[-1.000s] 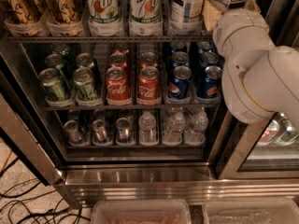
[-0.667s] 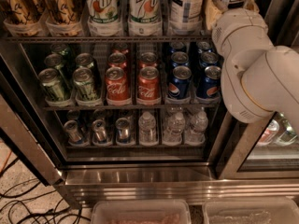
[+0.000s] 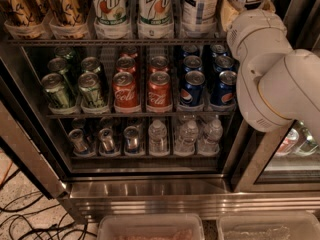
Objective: Pick blue plastic bottle from top shelf of fridge
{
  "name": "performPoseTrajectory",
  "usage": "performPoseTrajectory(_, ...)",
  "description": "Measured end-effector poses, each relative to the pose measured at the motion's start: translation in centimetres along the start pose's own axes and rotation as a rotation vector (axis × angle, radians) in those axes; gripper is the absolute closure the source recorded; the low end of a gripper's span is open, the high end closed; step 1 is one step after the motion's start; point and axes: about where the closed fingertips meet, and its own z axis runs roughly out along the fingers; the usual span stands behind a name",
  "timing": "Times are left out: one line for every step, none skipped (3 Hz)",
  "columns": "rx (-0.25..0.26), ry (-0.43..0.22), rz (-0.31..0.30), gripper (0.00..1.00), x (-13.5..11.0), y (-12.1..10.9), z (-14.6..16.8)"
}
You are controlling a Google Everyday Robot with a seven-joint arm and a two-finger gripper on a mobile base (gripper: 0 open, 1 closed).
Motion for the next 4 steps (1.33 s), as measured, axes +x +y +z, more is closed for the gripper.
performPoseTrajectory(0.000,0.000,0.000,1.00,0.0,0.0,0.0)
performPoseTrajectory(-0.013,-0.027,-0.019,1.00,-1.7,0.2,-0.2)
performPoseTrajectory(-0.024,-0.050,-0.015,1.00,-2.5,0.3,-0.4)
performPoseTrajectory(-0.028,-0.076,-0.022,1.00,-3.2,0.5,-0.7)
